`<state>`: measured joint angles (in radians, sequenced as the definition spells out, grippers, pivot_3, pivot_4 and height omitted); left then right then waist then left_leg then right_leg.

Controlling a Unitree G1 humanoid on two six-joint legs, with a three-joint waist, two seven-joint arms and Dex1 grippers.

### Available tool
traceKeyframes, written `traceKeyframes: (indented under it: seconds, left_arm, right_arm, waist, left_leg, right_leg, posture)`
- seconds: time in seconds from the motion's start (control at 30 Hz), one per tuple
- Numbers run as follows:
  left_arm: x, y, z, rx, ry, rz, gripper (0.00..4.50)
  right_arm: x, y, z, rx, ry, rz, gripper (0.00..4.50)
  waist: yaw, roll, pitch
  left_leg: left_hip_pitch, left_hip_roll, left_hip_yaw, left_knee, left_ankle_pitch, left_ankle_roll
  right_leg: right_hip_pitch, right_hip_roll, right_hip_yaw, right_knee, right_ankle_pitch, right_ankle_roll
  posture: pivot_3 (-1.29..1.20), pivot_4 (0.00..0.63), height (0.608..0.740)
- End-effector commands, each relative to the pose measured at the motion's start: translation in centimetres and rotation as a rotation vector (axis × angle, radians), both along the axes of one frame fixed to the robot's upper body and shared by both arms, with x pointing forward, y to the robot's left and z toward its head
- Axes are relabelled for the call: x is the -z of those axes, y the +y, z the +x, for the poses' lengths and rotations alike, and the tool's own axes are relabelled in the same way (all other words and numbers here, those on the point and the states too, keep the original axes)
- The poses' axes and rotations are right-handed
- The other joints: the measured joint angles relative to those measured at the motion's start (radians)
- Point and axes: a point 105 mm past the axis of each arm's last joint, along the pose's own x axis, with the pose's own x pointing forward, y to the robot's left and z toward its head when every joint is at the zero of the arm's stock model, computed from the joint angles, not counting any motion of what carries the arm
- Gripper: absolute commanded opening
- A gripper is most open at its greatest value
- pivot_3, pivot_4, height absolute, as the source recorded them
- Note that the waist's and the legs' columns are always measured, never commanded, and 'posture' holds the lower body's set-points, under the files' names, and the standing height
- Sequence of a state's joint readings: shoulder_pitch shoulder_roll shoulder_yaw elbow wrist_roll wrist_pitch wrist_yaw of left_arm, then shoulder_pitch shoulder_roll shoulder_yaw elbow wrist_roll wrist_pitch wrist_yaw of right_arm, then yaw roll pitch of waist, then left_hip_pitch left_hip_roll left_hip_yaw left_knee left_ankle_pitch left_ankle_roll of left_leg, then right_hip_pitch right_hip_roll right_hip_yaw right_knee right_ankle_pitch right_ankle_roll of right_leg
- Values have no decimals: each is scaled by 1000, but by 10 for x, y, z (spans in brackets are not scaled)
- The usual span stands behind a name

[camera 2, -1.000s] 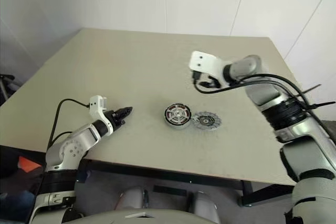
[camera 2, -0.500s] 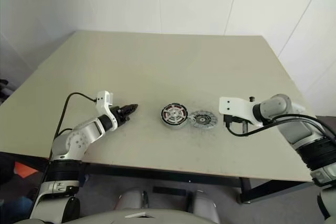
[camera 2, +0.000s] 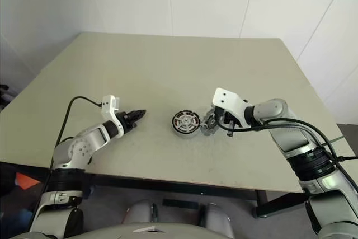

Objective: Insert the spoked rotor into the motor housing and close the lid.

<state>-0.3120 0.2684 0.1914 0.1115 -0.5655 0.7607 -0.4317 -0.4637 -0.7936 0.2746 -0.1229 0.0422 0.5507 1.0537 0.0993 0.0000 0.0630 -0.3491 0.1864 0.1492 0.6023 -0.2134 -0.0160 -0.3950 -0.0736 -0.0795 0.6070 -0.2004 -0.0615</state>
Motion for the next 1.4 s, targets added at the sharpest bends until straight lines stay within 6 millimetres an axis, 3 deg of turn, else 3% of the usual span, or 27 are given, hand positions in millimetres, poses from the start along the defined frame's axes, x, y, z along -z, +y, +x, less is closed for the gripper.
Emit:
traceKeyframes:
  seconds: [0.03, 0.27, 0.4, 0.93, 1.1, 1.4]
  left_arm:
    - [-13, 4, 5, -9, -49, 6, 1311]
    - [-12, 3, 6, -14, -50, 4, 1311]
    - [-12, 3, 6, -16, -51, 4, 1311]
    - [-12, 10, 3, -41, -55, 13, 1311]
    - [-13, 12, 2, -46, -56, 17, 1311]
    - [-17, 16, 6, -44, -64, 33, 1311]
  right_arm:
    - [-23, 9, -5, -65, -56, 25, 13]
    - [-39, 23, -17, -140, -64, 66, 13]
    - [-40, 29, -14, -133, -63, 86, 13]
    - [-13, 68, 18, -60, -32, 169, 13]
    - [12, 67, 23, 25, 40, 202, 13]
    - [33, 61, 29, 136, 59, 281, 13]
  waist:
    - [0, 0, 0]
    - [-2, 0, 0]
    - [-2, 0, 0]
    - [-3, 0, 0]
    - [-3, 0, 0]
    - [-3, 0, 0]
  left_leg:
    - [0, 0, 0, 0, 0, 0]
    - [0, 0, 0, 0, 0, 0]
    - [0, 0, 0, 0, 0, -1]
    - [1, 0, 0, 0, 0, -1]
    - [1, 0, 0, 0, 1, -2]
    - [6, 0, 0, -1, 1, -2]
  right_leg:
    - [0, 0, 0, 0, 0, 0]
    - [1, 0, 0, 0, 0, 0]
    - [1, 0, 0, 0, 0, 1]
    - [1, 0, 0, 0, 0, 0]
    - [2, 0, 0, 0, 0, 0]
    - [7, 0, 0, 0, 0, 0]
  posture:
    - [0, 0, 740]
    - [0, 0, 740]
    - [0, 0, 740]
    - [0, 0, 740]
    - [0, 0, 740]
    - [0, 0, 740]
